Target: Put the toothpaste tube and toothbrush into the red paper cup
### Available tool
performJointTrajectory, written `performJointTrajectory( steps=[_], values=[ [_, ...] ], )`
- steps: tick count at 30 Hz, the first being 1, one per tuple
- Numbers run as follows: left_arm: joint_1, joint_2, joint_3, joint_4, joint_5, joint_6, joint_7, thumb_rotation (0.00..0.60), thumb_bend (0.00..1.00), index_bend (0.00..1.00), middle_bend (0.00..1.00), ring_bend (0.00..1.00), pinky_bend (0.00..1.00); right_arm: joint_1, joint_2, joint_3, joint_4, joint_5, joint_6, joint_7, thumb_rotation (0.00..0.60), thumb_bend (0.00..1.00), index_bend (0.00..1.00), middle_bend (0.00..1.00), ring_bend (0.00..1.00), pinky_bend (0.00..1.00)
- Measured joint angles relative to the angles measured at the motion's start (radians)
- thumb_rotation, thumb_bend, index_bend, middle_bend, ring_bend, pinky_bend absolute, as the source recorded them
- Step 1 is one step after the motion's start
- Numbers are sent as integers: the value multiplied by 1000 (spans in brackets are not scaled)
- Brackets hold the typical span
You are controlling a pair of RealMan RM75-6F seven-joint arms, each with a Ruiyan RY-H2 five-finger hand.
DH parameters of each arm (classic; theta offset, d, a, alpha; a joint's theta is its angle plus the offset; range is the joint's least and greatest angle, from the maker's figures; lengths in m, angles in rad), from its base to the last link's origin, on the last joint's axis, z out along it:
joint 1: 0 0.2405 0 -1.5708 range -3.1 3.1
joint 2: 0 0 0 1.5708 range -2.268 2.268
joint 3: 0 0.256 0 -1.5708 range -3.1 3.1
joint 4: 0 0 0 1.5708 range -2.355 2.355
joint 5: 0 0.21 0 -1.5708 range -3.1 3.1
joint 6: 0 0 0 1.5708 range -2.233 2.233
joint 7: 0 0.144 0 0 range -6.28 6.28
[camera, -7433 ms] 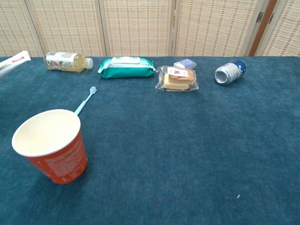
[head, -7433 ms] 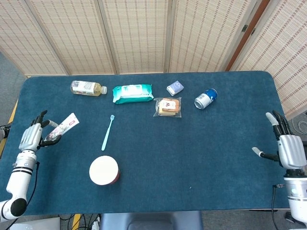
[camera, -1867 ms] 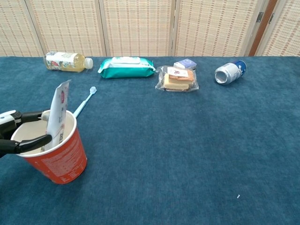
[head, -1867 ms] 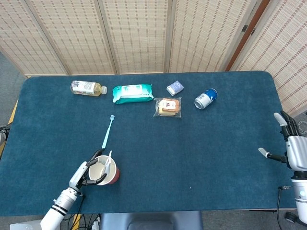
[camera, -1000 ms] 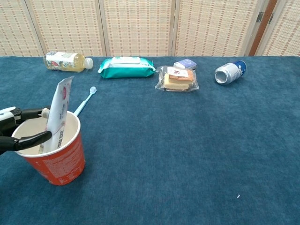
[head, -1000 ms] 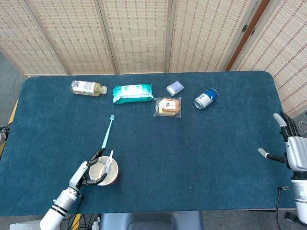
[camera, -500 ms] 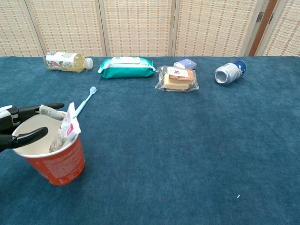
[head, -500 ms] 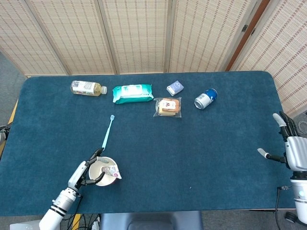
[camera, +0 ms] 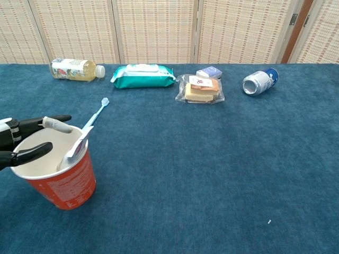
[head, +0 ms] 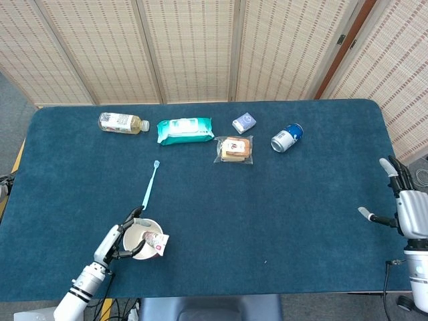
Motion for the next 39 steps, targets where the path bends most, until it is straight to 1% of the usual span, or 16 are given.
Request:
performJointTrajectory(
  steps=[17,23,28,30,35,39],
  values=[
    [6,61,-12,-78,8,38,70,600,375,322,56,0,0,-2,13,3,-17,-7,13,-4,600,0,45,6,26,366],
    [6,110,-25,-99,2,48,107,600,375,322,56,0,0,-4,20,3,-24,-9,17,-6,600,0,46,6,26,366],
    [1,164,-41,-112,-14,47,171,600,375,319,54,0,0,-4,25,5,-31,-11,20,-10,600,0,46,6,26,366],
    [-4,192,-52,-119,-28,41,198,600,375,303,50,0,0,-4,27,6,-34,-13,22,-12,600,0,46,6,26,366],
    [-24,247,-77,-127,-52,17,263,600,375,195,34,0,0,-4,38,11,-53,-20,37,-24,600,0,46,6,26,366],
    [-53,282,-104,-125,-74,-19,318,600,375,147,26,0,0,-4,51,14,-73,-27,47,-39,600,0,46,7,26,366]
  ],
)
